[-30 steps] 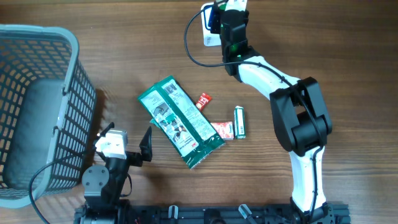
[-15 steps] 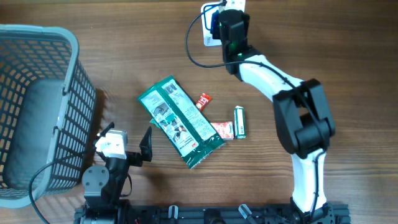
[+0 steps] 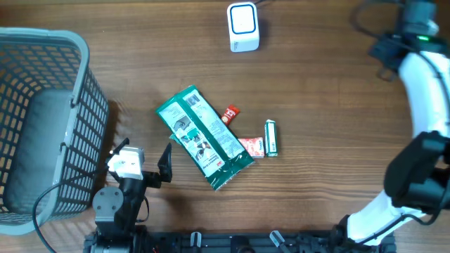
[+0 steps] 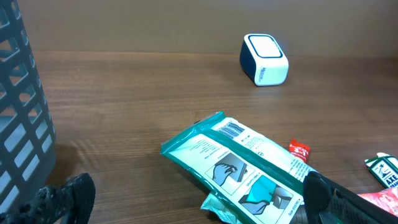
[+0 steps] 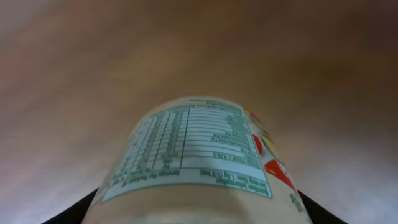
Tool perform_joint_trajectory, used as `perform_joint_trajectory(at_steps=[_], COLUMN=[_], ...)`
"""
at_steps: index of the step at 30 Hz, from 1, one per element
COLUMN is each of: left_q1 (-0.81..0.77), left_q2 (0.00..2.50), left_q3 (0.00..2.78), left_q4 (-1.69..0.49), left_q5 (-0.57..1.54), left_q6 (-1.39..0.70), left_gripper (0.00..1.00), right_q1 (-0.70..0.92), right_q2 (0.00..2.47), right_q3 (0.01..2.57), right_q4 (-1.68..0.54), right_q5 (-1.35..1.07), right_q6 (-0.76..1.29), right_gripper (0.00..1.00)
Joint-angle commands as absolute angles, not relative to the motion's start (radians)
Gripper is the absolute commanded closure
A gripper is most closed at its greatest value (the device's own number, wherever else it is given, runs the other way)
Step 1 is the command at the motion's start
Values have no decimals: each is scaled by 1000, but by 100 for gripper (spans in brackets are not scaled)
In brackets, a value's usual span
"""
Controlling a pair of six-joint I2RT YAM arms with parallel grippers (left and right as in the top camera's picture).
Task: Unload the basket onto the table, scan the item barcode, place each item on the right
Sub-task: 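Carry the jar to the right edge of the table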
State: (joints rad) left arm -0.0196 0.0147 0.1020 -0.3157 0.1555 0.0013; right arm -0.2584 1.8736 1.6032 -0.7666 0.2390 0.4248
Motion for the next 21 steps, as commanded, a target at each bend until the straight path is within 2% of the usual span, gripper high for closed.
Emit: perform_joint_trajectory(at_steps=[1,5,9,10,11,13,15,17,21], left_q1=[-22,-22,-22,-22,-22,-22,-22,-22,-22], left_q2=[10,10,10,10,10,10,10,10,10], left_q3=[98,98,98,98,98,98,98,98,98], left_q4=[-316,-316,-316,-316,-316,-316,-316,-316,-316], left_q5=[164,164,164,164,164,164,164,164,164], left_q6=[-9,-8,-9,-9,-8,-9,-8,-8,-9], left_gripper=[0,0,0,0,0,0,0,0,0], right_q1=[-449,-658,-777,-809,-833,-873,-904,-925,-920], right_q2=[1910,1993,2092,2109,2115,2115,2114,2101,2078], right_q3=[1609,1608,1608,1608,1608,1617,1666,1744,1955], right_q4=[-812,-874,-874,-863,-852,-838,-869,-936,-1211], right_q5=[85,42,-17,-17,-18,-29,-52,-186,-659], right_q6=[439,393,391,382,372,366,365,366,329], right_gripper=[36,34,35,31,23,0,0,0,0])
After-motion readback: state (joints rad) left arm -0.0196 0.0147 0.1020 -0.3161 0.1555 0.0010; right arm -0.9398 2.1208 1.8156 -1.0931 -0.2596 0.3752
